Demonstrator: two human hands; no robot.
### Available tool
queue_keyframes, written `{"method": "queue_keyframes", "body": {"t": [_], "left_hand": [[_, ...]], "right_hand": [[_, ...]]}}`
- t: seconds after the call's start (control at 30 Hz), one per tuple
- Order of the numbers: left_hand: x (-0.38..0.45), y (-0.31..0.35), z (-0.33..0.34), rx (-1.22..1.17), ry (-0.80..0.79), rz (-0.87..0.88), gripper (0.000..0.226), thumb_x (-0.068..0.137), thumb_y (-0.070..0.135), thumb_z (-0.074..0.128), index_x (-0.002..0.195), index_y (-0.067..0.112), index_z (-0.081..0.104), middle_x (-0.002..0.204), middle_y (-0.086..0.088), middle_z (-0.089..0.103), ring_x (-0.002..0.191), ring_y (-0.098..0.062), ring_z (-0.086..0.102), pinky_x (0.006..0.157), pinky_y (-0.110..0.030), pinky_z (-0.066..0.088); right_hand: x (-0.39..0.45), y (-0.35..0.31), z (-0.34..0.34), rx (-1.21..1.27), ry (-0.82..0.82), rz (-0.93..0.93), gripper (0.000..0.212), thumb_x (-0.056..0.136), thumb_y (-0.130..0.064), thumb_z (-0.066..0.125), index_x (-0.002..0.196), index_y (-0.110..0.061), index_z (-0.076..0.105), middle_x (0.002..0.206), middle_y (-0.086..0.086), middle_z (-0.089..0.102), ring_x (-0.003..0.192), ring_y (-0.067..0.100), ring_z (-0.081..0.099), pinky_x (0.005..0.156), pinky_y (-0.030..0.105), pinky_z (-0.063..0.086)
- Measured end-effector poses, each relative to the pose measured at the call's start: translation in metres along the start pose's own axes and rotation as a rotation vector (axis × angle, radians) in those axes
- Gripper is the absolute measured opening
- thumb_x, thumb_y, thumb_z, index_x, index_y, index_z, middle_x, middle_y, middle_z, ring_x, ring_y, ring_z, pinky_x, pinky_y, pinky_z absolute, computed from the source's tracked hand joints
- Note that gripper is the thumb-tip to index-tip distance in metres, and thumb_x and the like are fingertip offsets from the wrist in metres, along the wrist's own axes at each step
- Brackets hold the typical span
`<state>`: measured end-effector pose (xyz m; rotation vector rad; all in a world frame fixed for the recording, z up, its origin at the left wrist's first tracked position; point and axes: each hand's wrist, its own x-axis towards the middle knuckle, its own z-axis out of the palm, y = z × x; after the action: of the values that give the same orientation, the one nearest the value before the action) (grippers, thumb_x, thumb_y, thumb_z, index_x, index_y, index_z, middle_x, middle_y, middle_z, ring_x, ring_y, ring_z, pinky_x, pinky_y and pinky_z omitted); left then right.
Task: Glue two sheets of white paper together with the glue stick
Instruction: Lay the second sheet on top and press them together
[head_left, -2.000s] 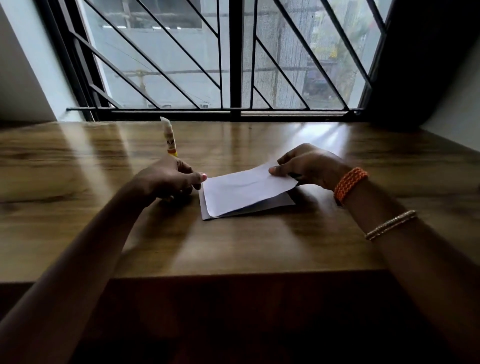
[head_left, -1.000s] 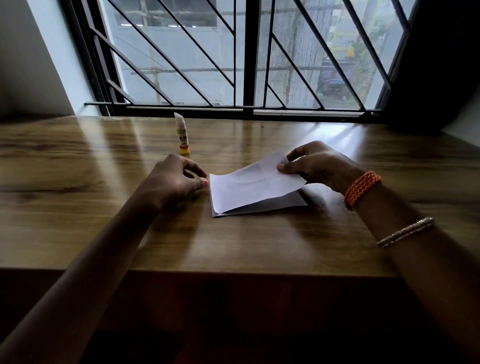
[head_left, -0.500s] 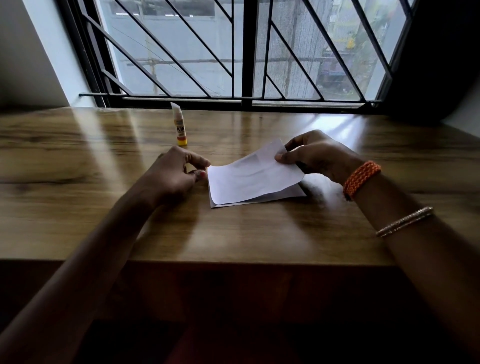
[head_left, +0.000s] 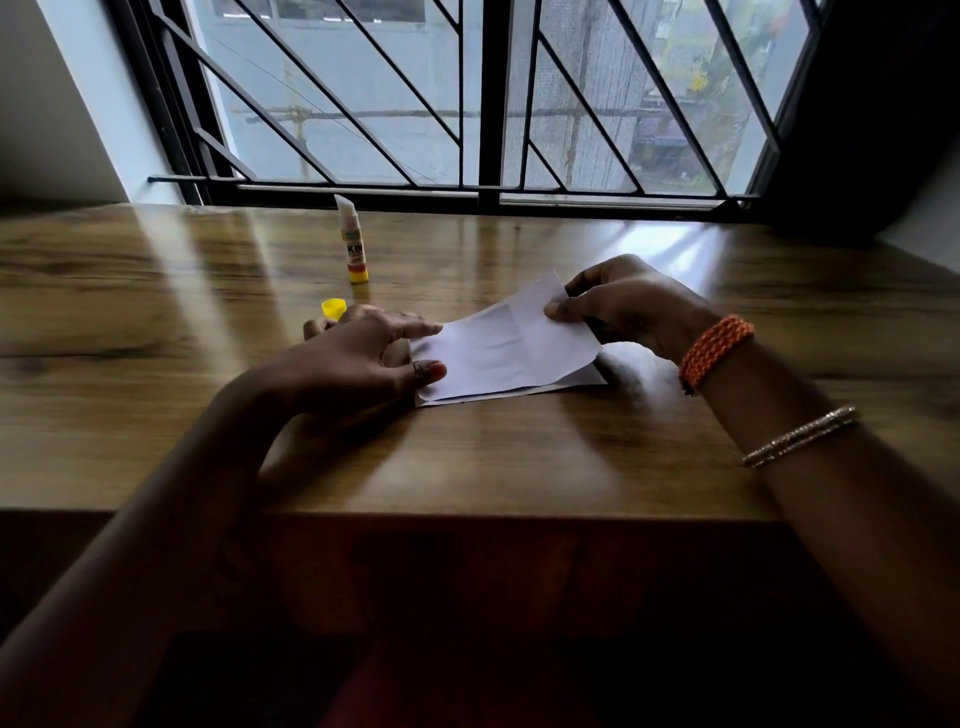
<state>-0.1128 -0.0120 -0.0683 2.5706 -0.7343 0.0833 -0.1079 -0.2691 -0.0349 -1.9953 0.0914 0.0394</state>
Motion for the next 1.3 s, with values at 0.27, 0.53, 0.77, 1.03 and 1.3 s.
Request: {"method": "queue_keyframes", "body": {"t": [0.27,0.53,0.77,1.03,1.3], "left_hand": [[-0.004,0.001,-0.006,0.011,-0.141,-0.069,0.073,0.071,0.059,0.052,0.137,0.029,0.041,0.151,0.01,0.031,0.138,-0.006,0.024,0.115,-0.045,0.017],[-0.004,0.001,-0.013,0.049,-0.347,-0.11,0.089,0.062,0.066,0.041,0.143,0.038,0.019,0.156,0.014,0.011,0.143,-0.01,0.007,0.118,-0.042,0.007],[-0.001,0.003,-0.016,0.148,-0.47,-0.146,0.094,0.06,0.068,0.036,0.144,0.039,0.005,0.155,0.018,-0.005,0.144,-0.015,-0.007,0.117,-0.051,0.001],[-0.001,0.006,-0.016,0.172,-0.491,-0.168,0.094,0.062,0.067,0.035,0.144,0.038,0.001,0.155,0.017,-0.008,0.144,-0.015,-0.009,0.117,-0.051,-0.002],[-0.001,0.006,-0.015,0.229,-0.498,-0.177,0.073,0.086,0.053,0.038,0.144,0.038,-0.004,0.154,0.016,-0.014,0.143,-0.015,-0.013,0.116,-0.049,-0.007]], "right_hand": [[-0.001,0.0,0.001,-0.015,-0.015,0.027,0.012,0.08,-0.003,0.072,0.077,-0.007,0.061,0.074,0.008,0.067,0.06,0.014,0.067,0.049,0.023,0.058],[0.0,0.001,0.002,-0.22,0.014,0.031,0.017,0.08,-0.014,0.074,0.089,-0.011,0.06,0.076,0.005,0.06,0.066,0.016,0.058,0.053,0.026,0.052],[-0.001,0.002,0.002,-0.305,0.022,-0.007,0.032,0.076,-0.017,0.078,0.098,-0.011,0.056,0.08,0.005,0.056,0.066,0.018,0.057,0.053,0.028,0.055],[-0.006,0.007,0.008,-0.493,0.106,-0.185,0.04,0.076,-0.02,0.078,0.105,-0.014,0.051,0.112,0.012,0.055,0.095,0.024,0.052,0.063,0.024,0.043],[-0.01,0.005,0.013,-0.7,0.143,-0.157,0.047,0.079,-0.03,0.074,0.113,-0.013,0.047,0.109,0.012,0.06,0.098,0.032,0.059,0.089,0.047,0.05]]}}
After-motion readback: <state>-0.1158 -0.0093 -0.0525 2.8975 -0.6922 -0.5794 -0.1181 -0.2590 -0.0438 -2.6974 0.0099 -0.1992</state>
